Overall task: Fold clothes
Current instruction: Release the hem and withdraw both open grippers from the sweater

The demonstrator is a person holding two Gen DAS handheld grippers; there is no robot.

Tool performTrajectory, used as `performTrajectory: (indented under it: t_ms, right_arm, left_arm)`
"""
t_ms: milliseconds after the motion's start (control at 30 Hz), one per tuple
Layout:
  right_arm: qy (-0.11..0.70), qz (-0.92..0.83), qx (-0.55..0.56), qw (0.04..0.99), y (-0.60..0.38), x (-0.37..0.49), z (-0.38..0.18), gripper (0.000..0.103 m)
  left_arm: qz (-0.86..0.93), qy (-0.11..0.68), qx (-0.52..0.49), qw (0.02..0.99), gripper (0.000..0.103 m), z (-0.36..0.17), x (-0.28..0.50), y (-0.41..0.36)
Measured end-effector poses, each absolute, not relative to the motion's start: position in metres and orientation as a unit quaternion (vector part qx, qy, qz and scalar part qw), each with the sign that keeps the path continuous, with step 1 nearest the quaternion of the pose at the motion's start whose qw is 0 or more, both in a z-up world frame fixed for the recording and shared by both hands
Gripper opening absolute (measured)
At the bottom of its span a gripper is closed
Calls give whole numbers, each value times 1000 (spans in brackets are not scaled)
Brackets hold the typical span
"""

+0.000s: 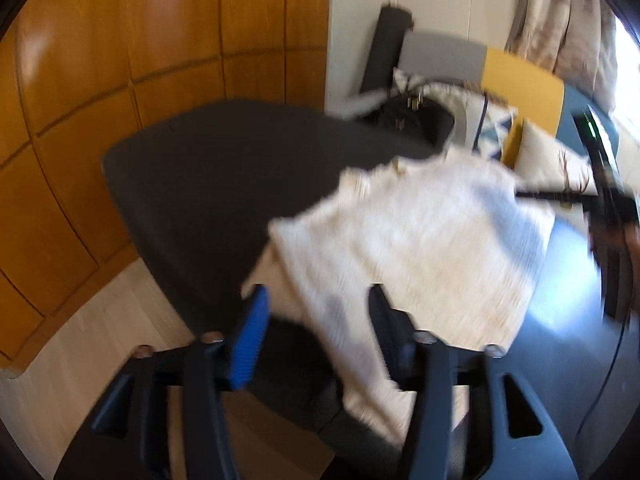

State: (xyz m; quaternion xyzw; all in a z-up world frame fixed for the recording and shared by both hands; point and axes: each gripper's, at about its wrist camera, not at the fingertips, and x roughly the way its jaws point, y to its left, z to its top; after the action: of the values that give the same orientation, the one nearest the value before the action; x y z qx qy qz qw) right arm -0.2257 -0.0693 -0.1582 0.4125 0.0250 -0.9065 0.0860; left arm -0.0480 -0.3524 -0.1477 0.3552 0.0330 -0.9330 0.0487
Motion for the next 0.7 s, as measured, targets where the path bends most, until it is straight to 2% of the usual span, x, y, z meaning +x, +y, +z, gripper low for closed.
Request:
performTrajectory:
  t_ms: [67,200,300,433,533,700]
  right_arm:
    - [7,-912,400,88,-77,-199,-157,59]
    - [-6,-924,374,73,-93,-165,-153,67]
    - [-18,-932,358,50,-105,-143,-143,73]
    - [-16,-936,349,41,-115,-140,-137,74]
    - [-1,-937,346,42,-120,-139,-133,74]
    - [11,-938,342,54,-124,-140,-131,74]
  left_arm:
    - [-941,23,334,51,63,-136,-51,-342]
    - [-948,5,310,66,78,-119,-70,-315]
    - [-949,-9,307,72,80,-116,-89,-290]
    - [-941,-28,321,100,81,-116,-110,-265]
    - [-945,-11,308,106,81,-109,-108,-265]
    - [-946,71,312,47,82,-103,-108,-286]
